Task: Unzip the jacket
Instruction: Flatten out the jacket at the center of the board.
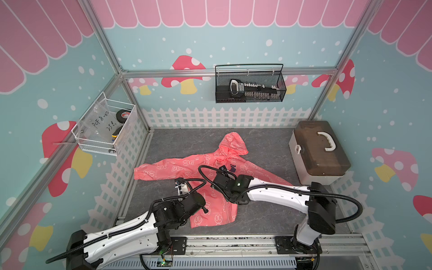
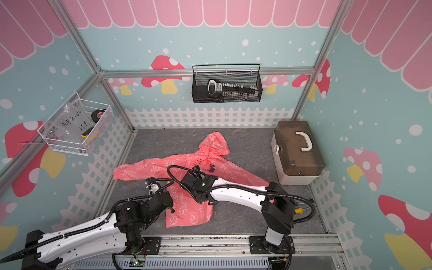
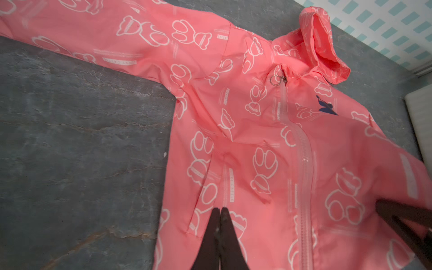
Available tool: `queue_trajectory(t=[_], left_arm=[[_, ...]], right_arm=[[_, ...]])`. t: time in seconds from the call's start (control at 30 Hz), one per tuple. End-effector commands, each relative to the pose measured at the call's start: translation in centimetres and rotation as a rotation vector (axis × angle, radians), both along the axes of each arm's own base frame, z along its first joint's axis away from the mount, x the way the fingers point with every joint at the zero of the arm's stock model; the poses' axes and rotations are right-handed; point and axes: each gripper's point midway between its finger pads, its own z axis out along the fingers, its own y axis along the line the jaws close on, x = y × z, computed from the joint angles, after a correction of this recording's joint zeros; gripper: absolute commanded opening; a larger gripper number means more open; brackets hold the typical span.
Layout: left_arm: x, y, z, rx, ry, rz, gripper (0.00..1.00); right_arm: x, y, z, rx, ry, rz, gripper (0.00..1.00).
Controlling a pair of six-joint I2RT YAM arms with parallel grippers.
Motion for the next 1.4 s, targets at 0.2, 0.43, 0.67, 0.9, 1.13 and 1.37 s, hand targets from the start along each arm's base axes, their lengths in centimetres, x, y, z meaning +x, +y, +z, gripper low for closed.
queue_trajectory(t=[0.2, 0.43, 0.67, 0.9, 1.13, 1.37], left_arm=[[-1.9, 3.1, 0.5, -0.071, 0.049, 0.052, 0.48], [-3.9, -1.1, -5.7, -0.298, 0.232, 0.029, 0.72], [-3.0, -4.0, -8.0, -0.404, 0.231, 0.050, 0.85], [-0.4, -3.5, -8.4, -0.373, 0.152, 0.152, 0.87], [0.9, -2.8, -11.8, -0.360, 0.186, 0.251, 0.79], [3.4, -1.2, -10.5, -0.270, 0.095, 0.258, 0.20]], right_arm=[[8.3, 8.0, -4.6, 0.164, 0.335, 0.155, 0.46], [8.6, 8.2, -1.5, 0.360, 0.305, 0.146, 0.69], [5.5, 0.8, 3.5, 0.423, 0.164, 0.085, 0.71], [2.0, -4.8, 4.5, 0.513, 0.054, 0.098, 0.75], [-0.4, -6.6, 1.9, 0.567, 0.097, 0.085, 0.75], [0.5, -7.2, -0.9, 0.564, 0.044, 0.039, 0.68]])
